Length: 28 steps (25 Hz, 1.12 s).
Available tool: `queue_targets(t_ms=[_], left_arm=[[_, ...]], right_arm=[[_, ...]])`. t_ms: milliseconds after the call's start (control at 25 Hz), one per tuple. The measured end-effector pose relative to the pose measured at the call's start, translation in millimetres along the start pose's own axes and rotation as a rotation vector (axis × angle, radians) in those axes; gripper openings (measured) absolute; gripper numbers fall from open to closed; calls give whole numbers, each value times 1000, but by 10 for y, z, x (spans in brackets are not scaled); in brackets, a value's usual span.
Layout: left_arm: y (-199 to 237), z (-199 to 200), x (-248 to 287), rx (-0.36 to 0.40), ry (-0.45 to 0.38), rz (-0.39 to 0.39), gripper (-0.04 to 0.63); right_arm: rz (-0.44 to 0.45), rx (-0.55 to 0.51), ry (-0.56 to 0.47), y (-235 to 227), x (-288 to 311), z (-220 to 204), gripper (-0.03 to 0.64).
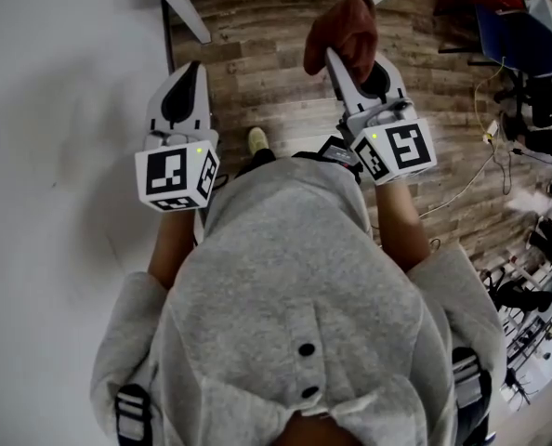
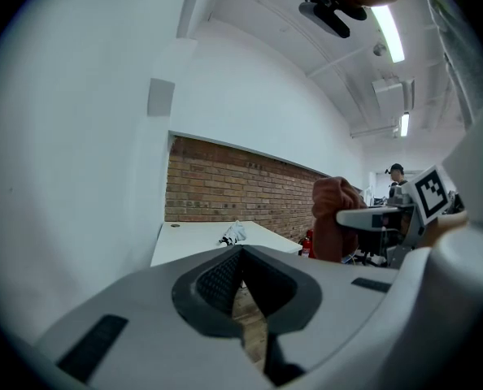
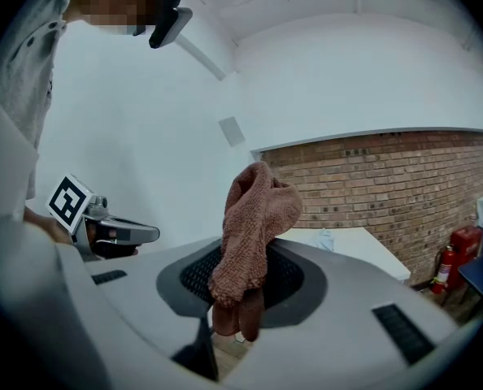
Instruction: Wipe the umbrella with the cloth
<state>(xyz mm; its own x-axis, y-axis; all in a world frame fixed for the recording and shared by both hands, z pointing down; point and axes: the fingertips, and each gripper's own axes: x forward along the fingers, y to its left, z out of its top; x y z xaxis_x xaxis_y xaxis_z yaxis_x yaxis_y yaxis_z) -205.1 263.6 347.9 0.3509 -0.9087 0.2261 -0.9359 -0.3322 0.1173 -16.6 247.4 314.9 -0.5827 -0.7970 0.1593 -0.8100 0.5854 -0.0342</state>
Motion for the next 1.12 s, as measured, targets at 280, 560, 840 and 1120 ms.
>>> queue_targets(t_ms=[280,560,840,1120], left_arm=[[149,108,185,0,-14,-29,15],[116,146,278,17,-38,-20,15],[282,185,655,31,-47,16,15],[353,633,1531,66,-37,14,15]], right_arm=[[-32,-17,-2,-79,221,115,103],[-37,-29,-30,-255,262,126,104],[-13,-12,-48,-551,614,77,104],[-26,21,-59,-1259,1181,315,87]])
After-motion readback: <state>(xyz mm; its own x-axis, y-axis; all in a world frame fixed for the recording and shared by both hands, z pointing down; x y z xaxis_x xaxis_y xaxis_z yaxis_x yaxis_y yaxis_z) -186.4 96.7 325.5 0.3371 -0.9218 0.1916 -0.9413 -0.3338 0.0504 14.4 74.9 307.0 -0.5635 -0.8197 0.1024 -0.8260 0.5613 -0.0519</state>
